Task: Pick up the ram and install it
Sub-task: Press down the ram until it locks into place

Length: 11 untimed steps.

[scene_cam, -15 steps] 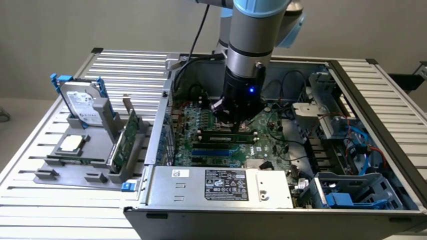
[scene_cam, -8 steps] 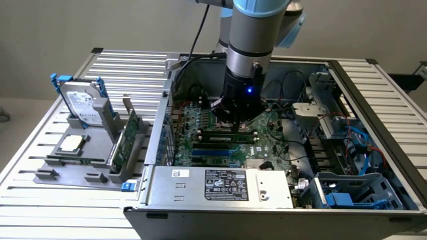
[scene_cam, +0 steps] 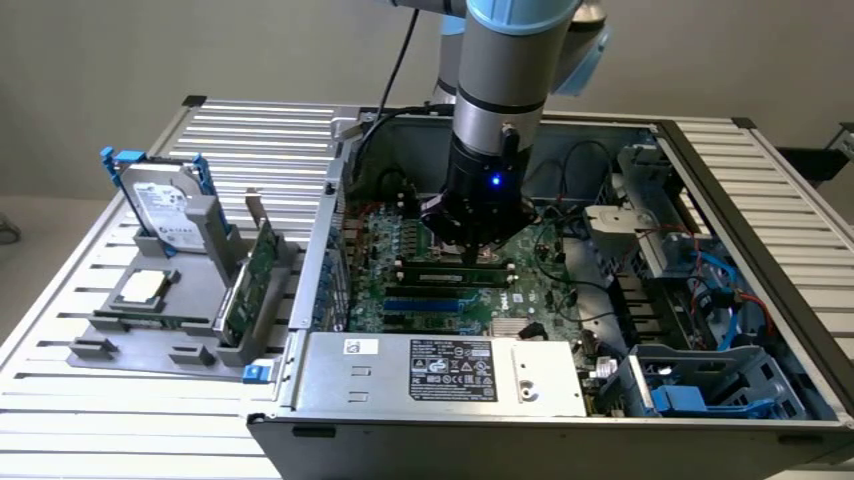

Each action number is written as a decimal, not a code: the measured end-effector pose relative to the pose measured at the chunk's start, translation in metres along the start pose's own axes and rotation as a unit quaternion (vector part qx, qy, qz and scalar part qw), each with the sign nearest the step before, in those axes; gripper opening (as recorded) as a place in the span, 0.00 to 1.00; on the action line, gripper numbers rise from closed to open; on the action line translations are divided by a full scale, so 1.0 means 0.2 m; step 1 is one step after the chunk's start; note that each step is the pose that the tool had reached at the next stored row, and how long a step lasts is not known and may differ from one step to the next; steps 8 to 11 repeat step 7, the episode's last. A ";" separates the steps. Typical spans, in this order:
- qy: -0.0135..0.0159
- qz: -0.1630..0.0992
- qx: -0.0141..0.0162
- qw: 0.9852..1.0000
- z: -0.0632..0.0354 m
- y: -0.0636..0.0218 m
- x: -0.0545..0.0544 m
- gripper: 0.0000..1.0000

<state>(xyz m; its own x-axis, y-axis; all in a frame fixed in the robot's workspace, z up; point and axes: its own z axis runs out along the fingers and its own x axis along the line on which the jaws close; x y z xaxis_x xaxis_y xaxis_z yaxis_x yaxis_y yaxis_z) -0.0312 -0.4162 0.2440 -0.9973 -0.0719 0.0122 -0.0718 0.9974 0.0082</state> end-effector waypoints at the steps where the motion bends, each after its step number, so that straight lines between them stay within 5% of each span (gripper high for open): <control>1: 0.000 0.000 0.000 1.000 0.000 0.000 0.00 0.11; 11: 0.000 0.000 0.000 1.000 0.000 0.000 0.00 0.11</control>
